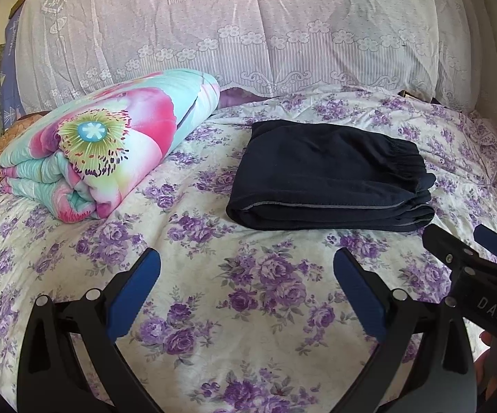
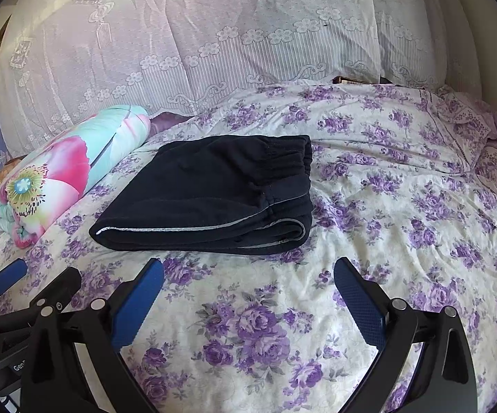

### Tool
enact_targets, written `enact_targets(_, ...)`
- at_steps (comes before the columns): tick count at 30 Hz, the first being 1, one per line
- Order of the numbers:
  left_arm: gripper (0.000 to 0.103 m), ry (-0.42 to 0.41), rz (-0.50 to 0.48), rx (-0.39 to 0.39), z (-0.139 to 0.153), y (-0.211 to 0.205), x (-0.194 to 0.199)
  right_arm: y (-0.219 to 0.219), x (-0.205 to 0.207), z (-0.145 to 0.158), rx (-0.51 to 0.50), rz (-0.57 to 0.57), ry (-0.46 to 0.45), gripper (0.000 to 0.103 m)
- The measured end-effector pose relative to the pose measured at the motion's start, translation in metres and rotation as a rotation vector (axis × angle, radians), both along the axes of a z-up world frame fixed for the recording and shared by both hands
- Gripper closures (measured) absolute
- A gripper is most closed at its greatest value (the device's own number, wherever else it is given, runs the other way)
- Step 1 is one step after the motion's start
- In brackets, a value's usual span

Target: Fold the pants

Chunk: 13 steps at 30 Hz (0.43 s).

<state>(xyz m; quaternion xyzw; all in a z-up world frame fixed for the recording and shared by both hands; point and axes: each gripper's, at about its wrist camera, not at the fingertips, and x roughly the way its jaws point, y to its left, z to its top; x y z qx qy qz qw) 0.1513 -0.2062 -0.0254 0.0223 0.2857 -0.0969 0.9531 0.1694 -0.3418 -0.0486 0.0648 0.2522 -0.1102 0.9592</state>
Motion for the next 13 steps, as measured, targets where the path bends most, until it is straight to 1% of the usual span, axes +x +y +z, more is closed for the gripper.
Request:
enact_targets(6,0.005,-0.008,-0.010,0.014,0.0009,-0.0032,-0.0015,-0.0019,0.0015,-0.0013,0.011,-0.004,0.008,0.003)
enact_targets(13,0.005,0.000,-0.003,0.018,-0.0004,-0.0035,0.0003,-0.0016,0.0019,-0.0015,0.012,-0.005,0.010,0.003)
